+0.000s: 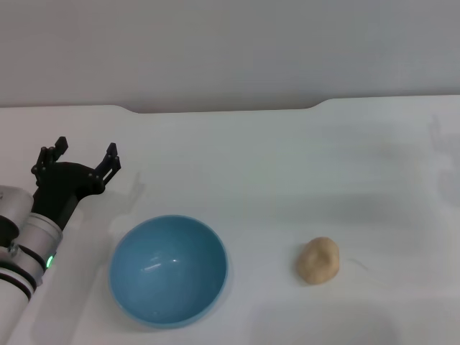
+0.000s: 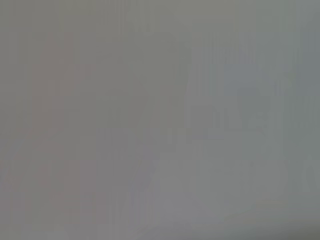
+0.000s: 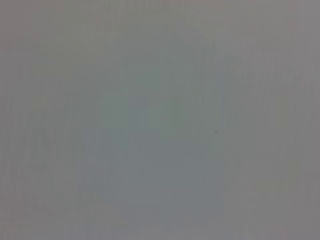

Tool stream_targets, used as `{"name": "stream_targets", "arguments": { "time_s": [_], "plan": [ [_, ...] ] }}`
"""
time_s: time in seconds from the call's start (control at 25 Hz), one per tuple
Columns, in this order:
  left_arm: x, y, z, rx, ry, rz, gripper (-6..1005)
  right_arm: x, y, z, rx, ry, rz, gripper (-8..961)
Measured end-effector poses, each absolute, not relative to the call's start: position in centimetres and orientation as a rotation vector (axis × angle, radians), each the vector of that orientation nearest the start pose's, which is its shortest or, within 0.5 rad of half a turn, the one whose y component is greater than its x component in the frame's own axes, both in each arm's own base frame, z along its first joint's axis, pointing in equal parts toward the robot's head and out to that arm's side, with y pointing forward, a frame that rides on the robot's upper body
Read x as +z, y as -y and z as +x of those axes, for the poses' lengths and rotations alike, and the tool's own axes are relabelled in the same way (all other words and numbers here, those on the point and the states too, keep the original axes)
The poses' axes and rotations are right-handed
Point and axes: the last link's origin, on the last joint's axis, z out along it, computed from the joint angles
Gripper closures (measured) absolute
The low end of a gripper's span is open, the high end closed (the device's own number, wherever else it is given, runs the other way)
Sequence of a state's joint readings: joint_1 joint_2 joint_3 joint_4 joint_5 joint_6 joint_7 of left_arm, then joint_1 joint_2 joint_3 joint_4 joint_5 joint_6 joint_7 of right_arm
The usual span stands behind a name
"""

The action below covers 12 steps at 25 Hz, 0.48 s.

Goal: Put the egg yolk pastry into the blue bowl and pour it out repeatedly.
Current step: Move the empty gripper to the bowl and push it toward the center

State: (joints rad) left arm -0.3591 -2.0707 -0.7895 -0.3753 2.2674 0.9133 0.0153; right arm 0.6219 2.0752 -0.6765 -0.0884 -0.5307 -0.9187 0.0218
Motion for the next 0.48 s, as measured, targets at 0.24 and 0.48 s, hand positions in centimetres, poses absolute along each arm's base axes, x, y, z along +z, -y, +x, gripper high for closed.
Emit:
{"name": "stream_targets", "arguments": {
  "time_s": [0.24,0.48],
  "plan": [
    [-5.44,-32.06,-32.71,-0.541,0.643,-1.719,121,3.1,-39.5,33.82,0.424,-0.507,-1.483,446],
    [-5.56,-32.42,-32.24,-0.564,0.664,-1.716,122,3.15,-39.48,33.9,0.421,-0.508,-1.482,446]
  ]
}}
